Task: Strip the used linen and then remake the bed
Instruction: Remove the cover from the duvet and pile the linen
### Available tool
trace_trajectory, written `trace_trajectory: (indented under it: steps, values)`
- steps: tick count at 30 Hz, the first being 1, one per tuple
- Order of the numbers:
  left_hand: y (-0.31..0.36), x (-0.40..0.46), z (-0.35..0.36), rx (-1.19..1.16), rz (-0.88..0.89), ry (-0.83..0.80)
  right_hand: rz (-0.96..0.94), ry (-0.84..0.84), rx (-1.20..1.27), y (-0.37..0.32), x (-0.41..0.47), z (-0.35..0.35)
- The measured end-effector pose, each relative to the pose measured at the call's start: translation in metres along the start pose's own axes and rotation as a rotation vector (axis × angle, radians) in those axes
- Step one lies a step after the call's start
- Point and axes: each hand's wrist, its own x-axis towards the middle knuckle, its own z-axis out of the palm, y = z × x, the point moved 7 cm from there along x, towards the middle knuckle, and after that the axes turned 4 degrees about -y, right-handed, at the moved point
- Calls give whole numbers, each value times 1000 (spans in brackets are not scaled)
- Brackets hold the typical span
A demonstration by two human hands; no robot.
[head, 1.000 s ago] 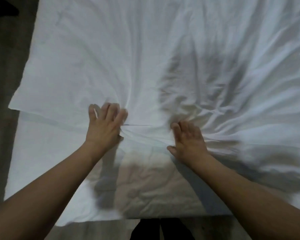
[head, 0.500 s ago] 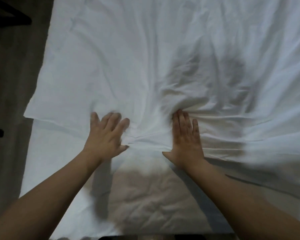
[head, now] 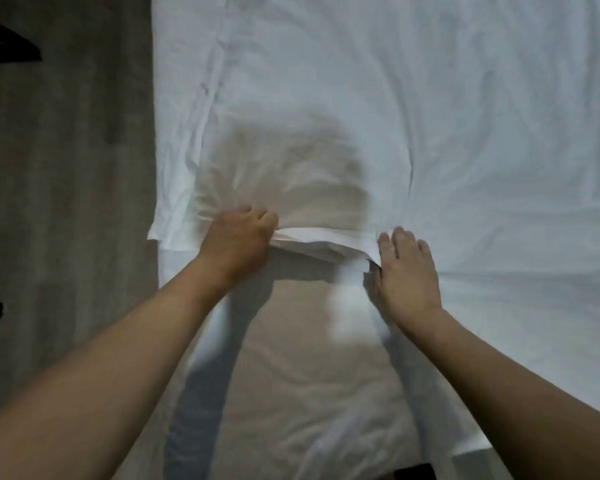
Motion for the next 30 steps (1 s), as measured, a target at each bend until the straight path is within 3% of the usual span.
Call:
trace_trajectory:
  steps: [6,8,11,14,17,20,22,27,30]
  values:
    - [-21,-22,10,-30,76,-228,-74,70,155,-80,-10,-7]
    - [-41,-16,1,-154,-94,-252,-72,81,218,-106,2,-9]
    - [-103,-19,-27,-299,-502,21,48,33,274,-135,15,-9]
    - [-167,-4,-14,-774,-804,-7,140,20,273,-160,15,-8]
    - [-175,43,-9,-1196,-751,-93,189,18,243,-191,24,-11]
    - [-172,72,3,-1621,-809,-175,255,57,247,-212,35,-25]
    - [-184,77,4,-1770,-789,-180,240,88,245,-233,39,-35]
    - [-246,71,-24,-1474,-465,-59,257,68,267,-280,35,-42]
    - [-277,55,11,-1203,-409,-272,417,-175,276,-292,36,-29]
